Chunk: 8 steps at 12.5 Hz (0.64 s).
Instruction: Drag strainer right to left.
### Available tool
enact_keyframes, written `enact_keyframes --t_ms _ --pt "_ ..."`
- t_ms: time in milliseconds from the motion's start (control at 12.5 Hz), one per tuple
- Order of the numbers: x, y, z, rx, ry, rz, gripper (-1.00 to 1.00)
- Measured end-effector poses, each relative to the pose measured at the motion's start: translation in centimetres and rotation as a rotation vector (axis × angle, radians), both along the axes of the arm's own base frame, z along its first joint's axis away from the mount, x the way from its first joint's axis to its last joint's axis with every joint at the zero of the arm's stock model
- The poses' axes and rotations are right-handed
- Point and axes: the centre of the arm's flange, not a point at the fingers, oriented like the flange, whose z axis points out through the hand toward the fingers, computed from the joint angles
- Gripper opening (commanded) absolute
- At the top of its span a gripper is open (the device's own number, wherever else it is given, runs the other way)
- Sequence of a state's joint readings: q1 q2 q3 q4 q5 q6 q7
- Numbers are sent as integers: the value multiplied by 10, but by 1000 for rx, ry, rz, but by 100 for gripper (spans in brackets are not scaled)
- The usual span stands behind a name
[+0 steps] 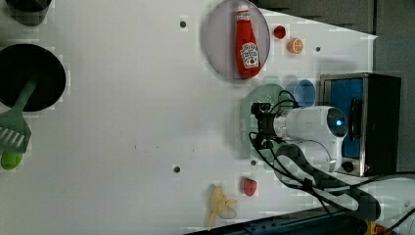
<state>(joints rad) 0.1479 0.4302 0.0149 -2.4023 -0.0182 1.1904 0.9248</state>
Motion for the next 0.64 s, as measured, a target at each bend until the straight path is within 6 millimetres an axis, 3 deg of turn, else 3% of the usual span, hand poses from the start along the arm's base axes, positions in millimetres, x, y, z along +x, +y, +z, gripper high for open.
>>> enact_keyframes --t_ms 320,640 --pt "-6 72 12 18 -23 71 100" --pt "-9 122 -1 53 -23 73 100"
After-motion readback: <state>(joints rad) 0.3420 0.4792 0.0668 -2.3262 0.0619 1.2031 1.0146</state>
